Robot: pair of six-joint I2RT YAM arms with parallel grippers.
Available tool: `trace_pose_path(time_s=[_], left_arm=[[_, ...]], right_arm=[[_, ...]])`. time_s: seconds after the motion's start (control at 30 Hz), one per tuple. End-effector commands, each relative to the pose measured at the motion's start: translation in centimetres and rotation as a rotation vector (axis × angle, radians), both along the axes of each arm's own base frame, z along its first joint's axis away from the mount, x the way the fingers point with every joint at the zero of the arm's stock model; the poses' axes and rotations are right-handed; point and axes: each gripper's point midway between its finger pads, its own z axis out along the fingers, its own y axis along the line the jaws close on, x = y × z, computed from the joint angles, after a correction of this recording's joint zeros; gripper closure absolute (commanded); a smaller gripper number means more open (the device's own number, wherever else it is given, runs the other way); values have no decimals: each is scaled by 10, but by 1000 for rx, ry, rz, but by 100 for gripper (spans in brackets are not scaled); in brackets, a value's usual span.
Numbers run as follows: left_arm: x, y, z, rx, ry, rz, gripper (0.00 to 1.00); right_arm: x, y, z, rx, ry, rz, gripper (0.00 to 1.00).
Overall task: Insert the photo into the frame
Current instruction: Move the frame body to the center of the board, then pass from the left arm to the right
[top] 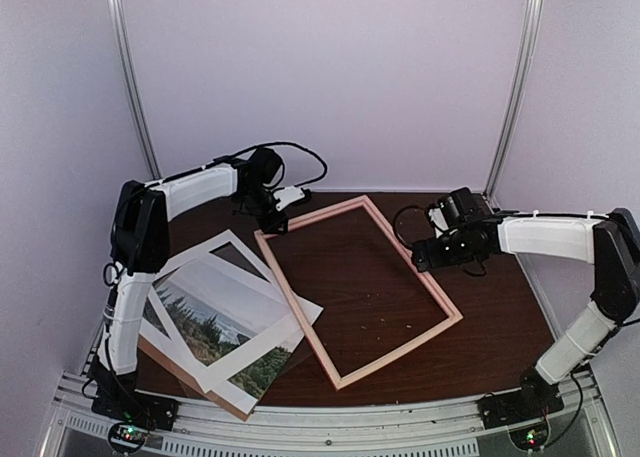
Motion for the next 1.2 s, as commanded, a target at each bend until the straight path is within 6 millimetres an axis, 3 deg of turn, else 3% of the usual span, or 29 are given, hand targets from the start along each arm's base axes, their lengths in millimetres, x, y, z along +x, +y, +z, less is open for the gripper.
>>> trace_pose_path(time_s=[0.0,0.33,0.77,1.0,1.17], left_arm=[[-1,-36,7,-47,-41,-107,97],[-14,-77,-9,-58,-36,-205,94],[-12,-93,-29,-66,-24,-209,85],[-6,-93,-28,-74,-38,-171,72],[1,-92,-21,-76,-67,-129,59]], right_arm=[[-1,4,-18,-61,69,62,0],[-11,-2,-61,-117,176,72,9],[-16,-9,-89,-41,295,24,51],[-10,-16,-88,-8,311,-29,69],[-6,-34,-82,-57,300,-101,78]])
